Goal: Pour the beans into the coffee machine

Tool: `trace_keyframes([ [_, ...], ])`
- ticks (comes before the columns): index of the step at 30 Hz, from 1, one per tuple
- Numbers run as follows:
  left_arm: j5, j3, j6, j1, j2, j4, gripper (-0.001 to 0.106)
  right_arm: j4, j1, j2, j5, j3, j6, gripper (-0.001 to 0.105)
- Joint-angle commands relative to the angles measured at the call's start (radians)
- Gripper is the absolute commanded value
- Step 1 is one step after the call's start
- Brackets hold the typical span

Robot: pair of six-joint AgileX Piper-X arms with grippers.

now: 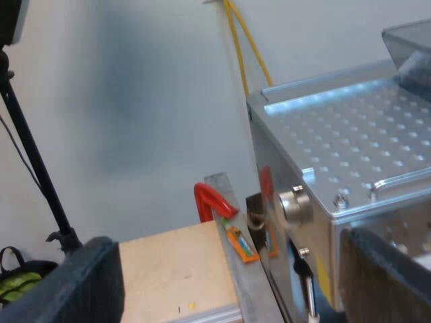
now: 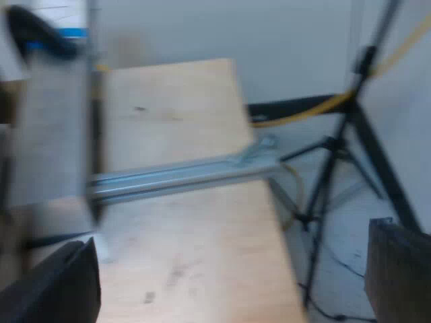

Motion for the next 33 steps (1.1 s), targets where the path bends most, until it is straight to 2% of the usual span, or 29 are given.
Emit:
trace_keyframes([
  [1,-0.008,-0.006,0.019,-0.031,-0.034,0.030,0.068,0.027,-0.033,-0.030,-0.011,-0.015,-0.017,0.081],
  [6,-0.049,-0.006,0.018,-0.090,-0.098,0.093,0.068,0.068,-0.037,-0.102,-0.005,-0.015,-0.020,0.081],
  [9,-0.105,-0.006,0.018,-0.093,-0.170,0.156,0.068,0.098,-0.037,-0.166,-0.010,-0.015,-0.024,0.081],
  [14,-0.134,-0.006,0.018,-0.093,-0.268,0.217,0.068,0.134,-0.037,-0.256,-0.068,-0.015,-0.031,0.081],
  [18,-0.134,-0.006,0.016,-0.093,-0.345,0.264,0.068,0.148,-0.037,-0.327,-0.160,-0.015,-0.049,0.081],
  [21,-0.134,-0.006,0.002,-0.093,-0.392,0.285,0.068,0.167,-0.037,-0.372,-0.164,-0.015,-0.096,0.081],
  [26,-0.134,-0.006,-0.063,-0.093,-0.461,0.328,0.068,0.186,-0.037,-0.463,-0.164,0.008,-0.099,0.081],
  [29,-0.134,-0.006,-0.072,-0.093,-0.483,0.349,0.068,0.187,-0.037,-0.536,-0.160,0.043,-0.099,0.081],
  [33,-0.104,-0.006,-0.086,-0.093,-0.520,0.473,0.068,0.187,-0.037,-0.631,-0.160,0.092,-0.099,0.081],
])
